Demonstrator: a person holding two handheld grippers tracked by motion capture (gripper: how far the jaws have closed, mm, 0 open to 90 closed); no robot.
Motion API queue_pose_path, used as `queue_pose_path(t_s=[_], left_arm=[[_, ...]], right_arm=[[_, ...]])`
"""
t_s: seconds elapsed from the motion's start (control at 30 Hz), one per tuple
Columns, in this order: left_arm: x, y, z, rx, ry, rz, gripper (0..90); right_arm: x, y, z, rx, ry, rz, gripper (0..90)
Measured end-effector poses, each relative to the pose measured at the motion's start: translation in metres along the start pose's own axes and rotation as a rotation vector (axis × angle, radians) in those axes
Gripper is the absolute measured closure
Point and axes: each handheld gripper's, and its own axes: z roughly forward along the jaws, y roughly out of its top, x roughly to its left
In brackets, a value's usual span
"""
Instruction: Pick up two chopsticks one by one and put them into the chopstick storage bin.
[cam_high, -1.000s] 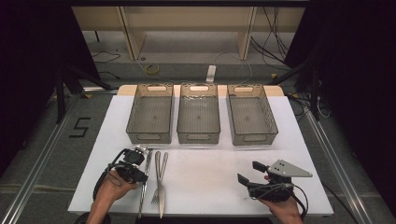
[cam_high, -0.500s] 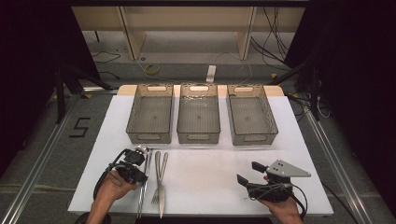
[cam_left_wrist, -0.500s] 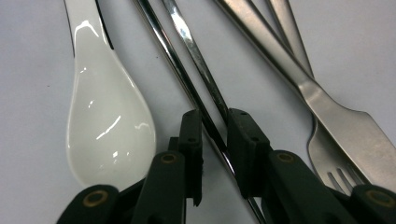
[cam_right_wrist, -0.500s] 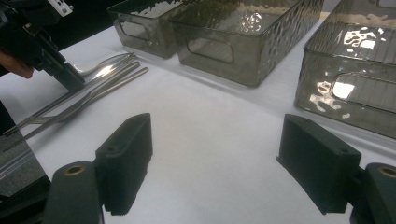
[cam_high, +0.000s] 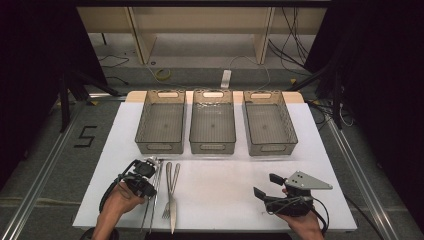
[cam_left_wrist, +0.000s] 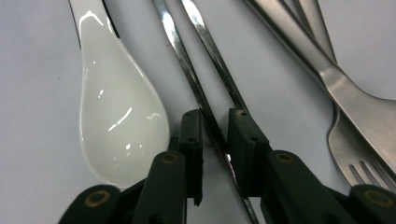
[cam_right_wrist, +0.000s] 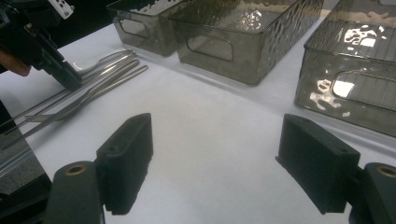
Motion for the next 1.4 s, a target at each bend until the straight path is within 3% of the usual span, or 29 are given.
queue_pose_path(t_s=[0.4, 0.7, 0.93, 1.27, 1.4], left_arm=[[0.007, -0.001, -0.001, -0.006, -0.017, -0.032, 84.0], [0.009, -0.001, -0.001, -0.014, -0.029, -0.051, 84.9], [0.01, -0.002, -0.003, -0.029, -0.01, -0.03, 85.3], [0.01, -0.004, -0.018, -0.092, -0.034, -0.008, 85.3], [0.009, -0.003, -0.031, -0.143, -0.083, -0.001, 85.4]], right_arm=[[0.001, 0.0, 0.001, 0.007, 0.005, -0.006, 27.4], [0.001, 0.0, 0.001, 0.007, 0.005, -0.009, 27.6], [0.001, 0.0, 0.001, 0.008, 0.007, -0.01, 27.7], [0.001, 0.0, 0.001, 0.008, 0.006, -0.013, 27.9], [0.0, 0.0, 0.001, 0.008, 0.006, -0.008, 27.9]])
